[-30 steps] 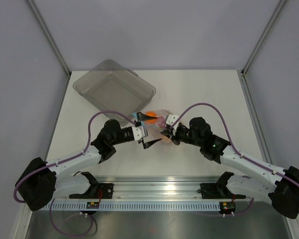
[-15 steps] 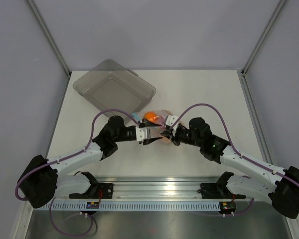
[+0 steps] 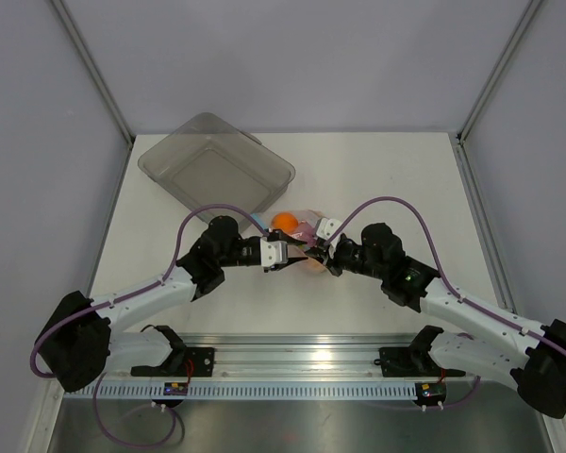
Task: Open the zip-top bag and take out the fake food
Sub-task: Unzip the zipper food storage bag at the center of the board.
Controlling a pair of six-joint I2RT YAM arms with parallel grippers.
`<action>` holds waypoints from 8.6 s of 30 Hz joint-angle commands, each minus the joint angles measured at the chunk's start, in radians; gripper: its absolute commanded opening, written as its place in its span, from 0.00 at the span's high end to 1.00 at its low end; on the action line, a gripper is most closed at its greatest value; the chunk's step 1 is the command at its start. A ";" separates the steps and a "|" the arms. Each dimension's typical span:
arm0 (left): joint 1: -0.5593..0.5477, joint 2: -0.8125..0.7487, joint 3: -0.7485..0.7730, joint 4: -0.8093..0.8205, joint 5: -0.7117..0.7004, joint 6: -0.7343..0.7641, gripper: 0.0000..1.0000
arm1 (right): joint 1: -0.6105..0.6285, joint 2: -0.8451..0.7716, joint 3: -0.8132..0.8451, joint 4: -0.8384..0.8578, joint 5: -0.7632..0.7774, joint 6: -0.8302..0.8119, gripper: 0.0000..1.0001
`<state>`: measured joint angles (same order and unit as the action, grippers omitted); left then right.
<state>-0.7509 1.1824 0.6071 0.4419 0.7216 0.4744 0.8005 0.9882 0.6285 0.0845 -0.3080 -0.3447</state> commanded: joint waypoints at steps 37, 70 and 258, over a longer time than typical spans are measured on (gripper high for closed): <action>0.030 -0.036 -0.046 0.175 -0.245 -0.088 0.75 | 0.014 -0.049 0.008 0.063 -0.049 0.016 1.00; 0.030 -0.089 -0.058 0.188 0.013 -0.057 0.47 | 0.014 -0.017 0.013 0.067 -0.023 0.024 1.00; 0.228 0.000 0.077 0.126 -0.255 -0.870 0.01 | 0.014 -0.428 -0.273 0.322 0.771 0.184 1.00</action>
<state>-0.5228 1.1790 0.6151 0.5865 0.4259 -0.2653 0.8116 0.5728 0.3218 0.3756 0.4683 -0.1711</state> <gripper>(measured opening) 0.988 0.010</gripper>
